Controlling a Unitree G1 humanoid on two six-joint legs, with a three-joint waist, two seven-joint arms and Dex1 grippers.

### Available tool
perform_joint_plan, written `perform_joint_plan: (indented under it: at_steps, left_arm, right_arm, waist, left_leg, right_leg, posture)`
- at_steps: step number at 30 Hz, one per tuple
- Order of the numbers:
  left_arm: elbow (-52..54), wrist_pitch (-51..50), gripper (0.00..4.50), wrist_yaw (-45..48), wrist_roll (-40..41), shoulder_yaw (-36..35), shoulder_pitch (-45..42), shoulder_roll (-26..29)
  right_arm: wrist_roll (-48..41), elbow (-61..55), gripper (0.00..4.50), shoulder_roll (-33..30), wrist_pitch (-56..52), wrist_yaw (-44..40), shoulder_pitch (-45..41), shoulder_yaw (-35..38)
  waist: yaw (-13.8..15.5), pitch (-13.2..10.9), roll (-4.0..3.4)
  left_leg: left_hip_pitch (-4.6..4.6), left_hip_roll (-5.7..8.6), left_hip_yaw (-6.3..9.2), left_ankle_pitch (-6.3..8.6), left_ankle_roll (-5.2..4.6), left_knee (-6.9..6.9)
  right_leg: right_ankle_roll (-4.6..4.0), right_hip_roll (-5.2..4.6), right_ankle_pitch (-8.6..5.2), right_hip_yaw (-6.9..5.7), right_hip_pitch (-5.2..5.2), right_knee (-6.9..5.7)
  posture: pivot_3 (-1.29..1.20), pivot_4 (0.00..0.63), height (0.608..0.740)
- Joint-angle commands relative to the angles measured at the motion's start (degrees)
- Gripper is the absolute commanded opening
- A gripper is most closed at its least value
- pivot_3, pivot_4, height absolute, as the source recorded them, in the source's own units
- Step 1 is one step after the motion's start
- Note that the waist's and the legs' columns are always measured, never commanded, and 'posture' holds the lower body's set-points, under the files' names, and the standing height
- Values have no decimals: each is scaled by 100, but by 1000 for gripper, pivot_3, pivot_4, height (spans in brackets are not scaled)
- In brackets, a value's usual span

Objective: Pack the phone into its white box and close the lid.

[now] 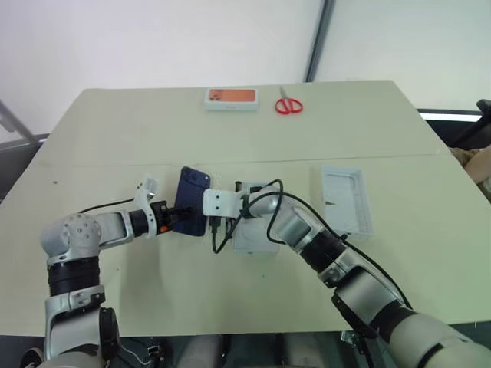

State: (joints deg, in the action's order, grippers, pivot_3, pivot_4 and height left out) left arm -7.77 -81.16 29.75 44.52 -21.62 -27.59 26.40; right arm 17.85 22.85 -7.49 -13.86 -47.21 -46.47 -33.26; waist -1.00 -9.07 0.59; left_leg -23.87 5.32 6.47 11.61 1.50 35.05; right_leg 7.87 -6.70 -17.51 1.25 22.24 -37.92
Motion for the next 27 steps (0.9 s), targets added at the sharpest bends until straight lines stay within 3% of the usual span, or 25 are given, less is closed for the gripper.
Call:
perform_joint_plan:
  at_steps: [1,3,6,12,18,22,25,27]
  left_arm:
    - [-29,-180,557,-112,-77,157,159,-25]
    - [-41,-186,557,-125,-76,141,164,-42]
    - [-137,-209,27,-185,-34,-11,143,-130]
    - [-177,2,27,-152,20,-186,183,-237]
    - [-260,61,27,-46,603,-1012,74,-537]
    - [-461,175,27,16,973,-1592,27,-539]
    - [-449,208,0,24,1146,-1730,74,-519]
    - [-310,203,0,51,1293,-1754,128,-534]
  right_arm:
    - [27,-38,0,49,49,42,-25,24]
    - [30,-35,0,49,51,46,-24,23]
    - [29,-53,0,39,56,45,-9,19]
    - [-120,-190,0,36,41,67,8,184]
    - [-992,-1019,0,94,-277,-121,233,921]
    - [-2393,-2036,0,109,-1345,-566,406,1831]
    - [-2547,-2693,1262,-396,-1494,-806,805,1801]
    - [-2672,-3157,2363,-769,-1564,-951,1116,1802]
  waist:
    - [-2,0,0]
    - [-1,0,0]
    - [-1,0,0]
    - [19,0,0]
    - [16,-7,9]
    - [-16,-8,12]
    - [4,-8,12]
    - [29,-9,13]
  left_leg:
    - [0,0,-1,-1,1,0]
    - [0,0,-1,0,1,0]
    - [0,0,0,0,0,0]
    - [0,0,-1,0,0,0]
    - [-24,0,1,0,0,7]
    - [-59,-6,2,-10,16,8]
    - [-58,-7,1,-8,13,6]
    - [-58,-5,2,-2,2,8]
  right_leg:
    - [0,0,0,0,0,0]
    - [0,0,0,0,0,1]
    - [0,0,0,0,-1,1]
    - [0,-1,0,0,-1,2]
    - [0,-1,0,-1,16,4]
    - [0,4,0,-1,31,-2]
    - [0,3,0,-2,40,2]
    - [0,2,0,-4,45,9]
  posture:
    - [0,150,740]
    - [0,150,740]
    - [0,150,740]
    - [0,150,740]
    - [0,150,740]
    - [0,150,740]
    - [0,150,740]
    - [0,150,740]
